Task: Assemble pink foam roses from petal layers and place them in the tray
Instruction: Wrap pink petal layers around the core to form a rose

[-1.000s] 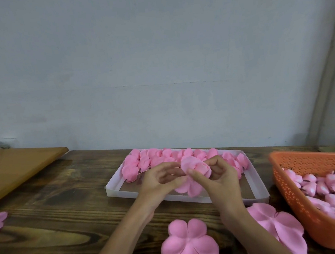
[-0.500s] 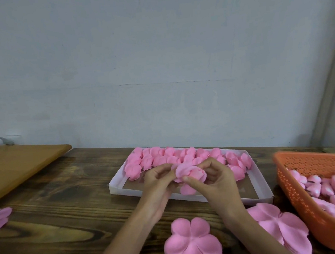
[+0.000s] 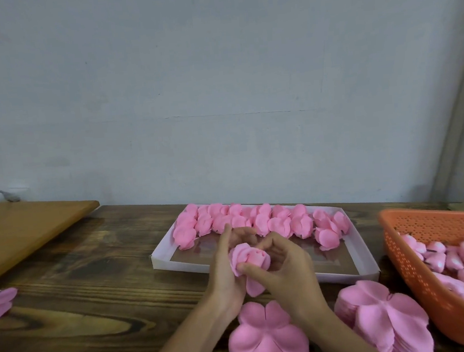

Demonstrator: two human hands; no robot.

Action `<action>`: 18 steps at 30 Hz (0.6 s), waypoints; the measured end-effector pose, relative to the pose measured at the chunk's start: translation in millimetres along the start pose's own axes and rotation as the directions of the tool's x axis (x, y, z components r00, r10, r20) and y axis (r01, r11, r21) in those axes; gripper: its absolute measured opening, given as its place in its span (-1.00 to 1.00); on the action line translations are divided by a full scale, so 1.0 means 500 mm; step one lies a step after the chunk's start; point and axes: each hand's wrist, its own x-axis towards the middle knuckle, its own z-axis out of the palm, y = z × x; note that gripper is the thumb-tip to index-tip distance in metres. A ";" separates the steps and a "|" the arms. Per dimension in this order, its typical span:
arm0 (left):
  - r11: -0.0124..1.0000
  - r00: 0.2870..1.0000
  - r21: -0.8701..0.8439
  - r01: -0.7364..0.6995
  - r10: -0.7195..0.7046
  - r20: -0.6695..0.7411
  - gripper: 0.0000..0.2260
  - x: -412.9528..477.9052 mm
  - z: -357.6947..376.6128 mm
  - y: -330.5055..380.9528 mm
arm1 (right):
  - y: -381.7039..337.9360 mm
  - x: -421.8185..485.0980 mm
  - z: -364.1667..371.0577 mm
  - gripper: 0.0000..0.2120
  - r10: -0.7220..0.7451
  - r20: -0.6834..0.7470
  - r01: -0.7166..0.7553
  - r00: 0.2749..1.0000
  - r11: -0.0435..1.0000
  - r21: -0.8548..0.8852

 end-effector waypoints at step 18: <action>0.985 0.988 -0.101 0.141 -0.147 -0.046 -0.38 -0.002 0.008 -0.025 | -0.004 -0.013 0.010 -0.83 -0.378 -0.010 0.295 0.926 0.740 -0.604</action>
